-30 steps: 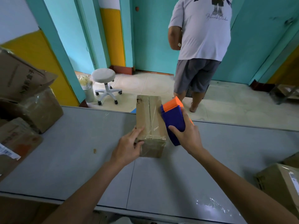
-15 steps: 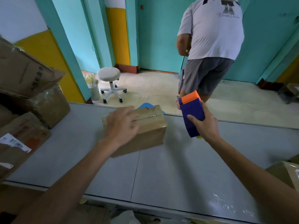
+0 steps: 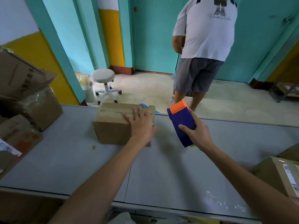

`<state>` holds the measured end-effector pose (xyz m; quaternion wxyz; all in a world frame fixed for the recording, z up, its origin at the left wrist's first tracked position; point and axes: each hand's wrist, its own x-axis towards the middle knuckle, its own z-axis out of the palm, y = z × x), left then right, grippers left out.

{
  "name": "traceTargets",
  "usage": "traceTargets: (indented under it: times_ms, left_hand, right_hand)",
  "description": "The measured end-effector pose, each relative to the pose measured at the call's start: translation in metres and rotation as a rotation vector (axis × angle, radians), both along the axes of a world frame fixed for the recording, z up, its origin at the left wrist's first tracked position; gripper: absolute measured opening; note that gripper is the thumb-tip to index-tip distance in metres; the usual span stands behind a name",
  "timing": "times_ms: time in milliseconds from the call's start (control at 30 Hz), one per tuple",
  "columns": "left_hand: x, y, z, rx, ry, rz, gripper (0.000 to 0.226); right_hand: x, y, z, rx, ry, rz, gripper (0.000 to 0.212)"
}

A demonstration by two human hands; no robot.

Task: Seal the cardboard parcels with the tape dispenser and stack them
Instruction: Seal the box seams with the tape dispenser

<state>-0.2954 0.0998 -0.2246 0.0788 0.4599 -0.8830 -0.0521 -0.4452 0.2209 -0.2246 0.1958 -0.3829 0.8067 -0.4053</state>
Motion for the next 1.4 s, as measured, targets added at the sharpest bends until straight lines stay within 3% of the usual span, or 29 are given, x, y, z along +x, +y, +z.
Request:
traceTargets:
  times_ms: [100,200,300,433,667,867,1067,1300,1400]
  left_hand:
    - [0.044,-0.011,-0.022,-0.105,0.185,-0.231,0.063]
    - [0.074,-0.02,-0.032,-0.096,0.324,-0.306,0.057]
    - [0.092,-0.024,-0.032,0.108,0.607,-0.288,0.04]
    - [0.099,-0.025,-0.024,0.257,0.706,-0.242,0.039]
    - [0.102,-0.025,-0.023,0.177,0.663,-0.24,0.045]
    - [0.083,-0.026,-0.031,-0.153,0.439,-0.192,0.053]
    - [0.084,-0.024,-0.03,-0.111,0.524,-0.254,0.052]
    - [0.063,-0.01,-0.026,-0.103,0.549,-0.46,0.057]
    - [0.062,0.0,-0.03,-0.094,0.521,-0.566,0.057]
  right_hand:
    - [-0.007,0.006,-0.001,0.017,0.003,0.003,0.077]
    - [-0.012,0.01,-0.002,0.025,-0.002,0.001,0.078]
    - [-0.012,0.01,0.0,0.018,-0.007,0.031,0.077]
    - [-0.009,0.008,0.009,0.046,-0.064,0.163,0.075]
    - [0.001,-0.002,0.015,0.103,-0.051,0.299,0.073]
    - [0.011,-0.001,0.013,0.091,-0.082,0.29,0.07]
    - [0.01,0.015,0.011,0.077,-0.123,0.219,0.071]
    - [0.01,0.04,0.012,-0.018,-0.124,-0.038,0.077]
    - [0.029,0.045,-0.002,0.099,-0.014,-0.139,0.081]
